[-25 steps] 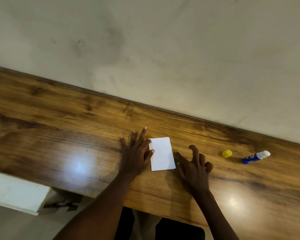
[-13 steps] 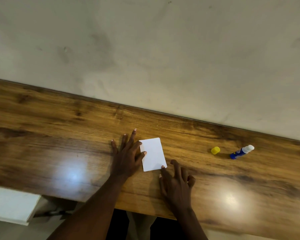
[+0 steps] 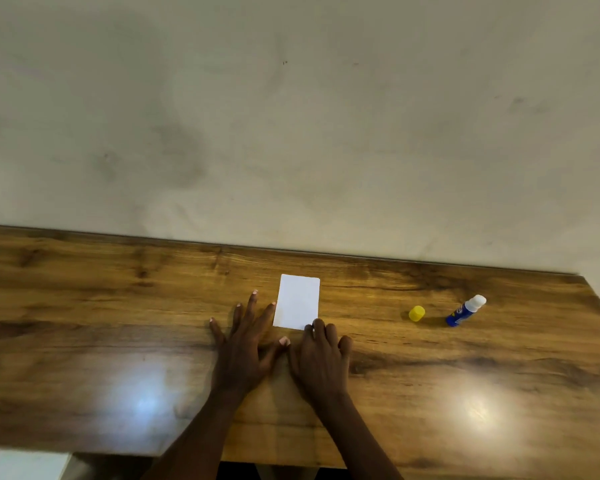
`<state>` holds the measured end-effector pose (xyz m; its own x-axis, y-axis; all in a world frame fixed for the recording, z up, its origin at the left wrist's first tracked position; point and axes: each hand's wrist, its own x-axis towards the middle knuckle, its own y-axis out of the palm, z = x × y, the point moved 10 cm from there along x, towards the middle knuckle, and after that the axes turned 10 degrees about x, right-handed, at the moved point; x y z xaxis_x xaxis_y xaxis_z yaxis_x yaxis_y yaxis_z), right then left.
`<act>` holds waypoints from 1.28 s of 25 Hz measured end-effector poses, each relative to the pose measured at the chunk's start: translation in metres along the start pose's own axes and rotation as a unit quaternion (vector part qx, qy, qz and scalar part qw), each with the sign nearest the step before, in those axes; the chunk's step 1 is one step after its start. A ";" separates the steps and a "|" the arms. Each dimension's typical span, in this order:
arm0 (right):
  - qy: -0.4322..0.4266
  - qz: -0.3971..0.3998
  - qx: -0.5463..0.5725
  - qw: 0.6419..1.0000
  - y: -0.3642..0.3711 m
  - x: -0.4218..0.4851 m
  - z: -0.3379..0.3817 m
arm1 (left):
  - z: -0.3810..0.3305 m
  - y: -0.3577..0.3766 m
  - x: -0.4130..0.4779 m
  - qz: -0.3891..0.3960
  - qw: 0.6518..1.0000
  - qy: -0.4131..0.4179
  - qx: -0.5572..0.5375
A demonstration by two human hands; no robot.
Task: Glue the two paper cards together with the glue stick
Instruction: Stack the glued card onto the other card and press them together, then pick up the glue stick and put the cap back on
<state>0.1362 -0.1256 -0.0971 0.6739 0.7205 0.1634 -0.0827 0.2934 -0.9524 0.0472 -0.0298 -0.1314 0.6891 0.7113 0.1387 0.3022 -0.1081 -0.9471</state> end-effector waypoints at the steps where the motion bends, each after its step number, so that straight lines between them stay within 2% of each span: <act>1: -0.004 -0.006 0.002 1.000 0.000 0.005 -0.001 | 0.000 0.000 0.000 0.001 1.000 -0.003 -0.005; 5: -0.028 0.008 0.027 0.999 0.001 0.019 -0.001 | 0.001 0.002 0.001 0.006 1.000 -0.003 0.001; 12: -0.020 0.048 0.061 0.997 0.006 0.018 -0.015 | 0.002 0.004 0.000 0.017 1.000 -0.009 0.000; 15: -0.022 0.065 0.145 0.987 -0.001 0.013 -0.021 | 0.002 0.002 0.002 0.017 1.000 0.002 -0.011; 19: 0.010 -0.047 0.192 0.980 -0.040 0.002 -0.069 | 0.002 -0.001 0.001 0.026 0.999 0.001 -0.024; 22: 0.061 -0.131 0.219 0.965 -0.072 0.001 -0.130 | -0.032 -0.002 0.013 0.027 0.999 0.014 -0.028; 24: 0.096 -0.183 0.247 0.947 -0.093 -0.002 -0.170 | -0.083 0.001 0.027 0.023 0.996 0.047 -0.069; 27: 0.162 -0.255 0.333 0.893 -0.113 -0.013 -0.227 | -0.160 0.023 0.046 0.082 0.978 0.043 -0.186; 29: 0.215 -0.263 0.392 0.855 -0.109 -0.013 -0.263 | -0.194 0.042 0.055 0.109 0.967 0.010 -0.231; 32: 0.223 -0.191 0.407 0.865 -0.091 0.003 -0.286 | -0.223 0.070 0.065 0.128 0.965 -0.023 -0.229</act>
<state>0.3553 -0.3299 -0.0839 0.9672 0.2133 0.1377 -0.1593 0.9322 -0.3251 0.2599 -0.1458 -0.1238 0.7527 0.6496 -0.1067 0.3920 -0.5725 -0.7202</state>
